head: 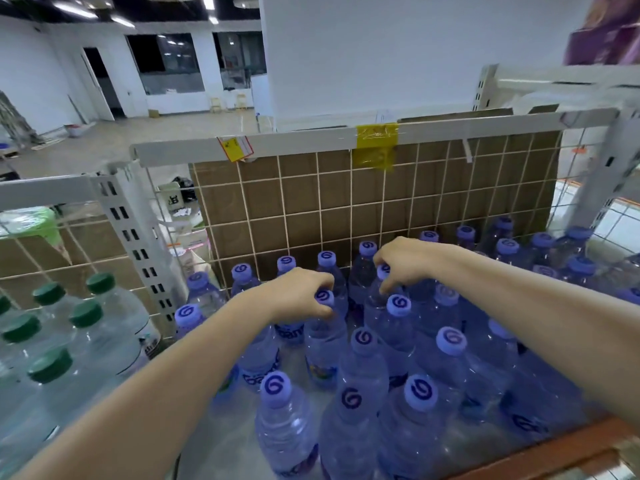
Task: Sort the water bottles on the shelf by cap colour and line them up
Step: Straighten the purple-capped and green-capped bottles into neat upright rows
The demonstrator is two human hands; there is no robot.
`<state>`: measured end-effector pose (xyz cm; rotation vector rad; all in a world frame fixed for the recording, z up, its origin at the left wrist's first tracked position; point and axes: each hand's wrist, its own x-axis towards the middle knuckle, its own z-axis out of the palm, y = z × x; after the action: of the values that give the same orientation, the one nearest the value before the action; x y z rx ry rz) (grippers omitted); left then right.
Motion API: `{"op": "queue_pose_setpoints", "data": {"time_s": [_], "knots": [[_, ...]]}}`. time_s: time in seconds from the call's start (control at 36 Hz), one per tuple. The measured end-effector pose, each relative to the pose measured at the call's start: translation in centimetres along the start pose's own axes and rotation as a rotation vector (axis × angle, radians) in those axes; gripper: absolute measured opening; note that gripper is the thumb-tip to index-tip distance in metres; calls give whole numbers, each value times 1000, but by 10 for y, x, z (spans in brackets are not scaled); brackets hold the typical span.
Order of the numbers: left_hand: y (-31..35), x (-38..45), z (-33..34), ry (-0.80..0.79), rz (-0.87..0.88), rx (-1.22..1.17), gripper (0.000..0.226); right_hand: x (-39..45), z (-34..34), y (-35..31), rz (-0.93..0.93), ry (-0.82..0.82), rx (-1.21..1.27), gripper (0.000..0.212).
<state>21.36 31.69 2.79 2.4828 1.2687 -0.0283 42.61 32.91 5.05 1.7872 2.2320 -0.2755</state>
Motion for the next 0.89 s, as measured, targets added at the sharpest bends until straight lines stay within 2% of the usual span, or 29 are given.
{"op": "queue_pose_setpoints", "data": {"time_s": [0.11, 0.39, 0.61, 0.89], "knots": [[-7, 1, -8, 3, -22, 25, 25, 3, -2, -1, -51, 17, 107, 31], [-20, 0, -19, -13, -92, 83, 16, 4, -7, -12, -178, 45, 68, 23], [-25, 0, -23, -51, -142, 17, 23, 14, -10, -8, -182, 35, 123, 30], [-27, 5, -22, -84, -156, 30, 33, 12, -28, -17, -275, 61, 201, 20]]}}
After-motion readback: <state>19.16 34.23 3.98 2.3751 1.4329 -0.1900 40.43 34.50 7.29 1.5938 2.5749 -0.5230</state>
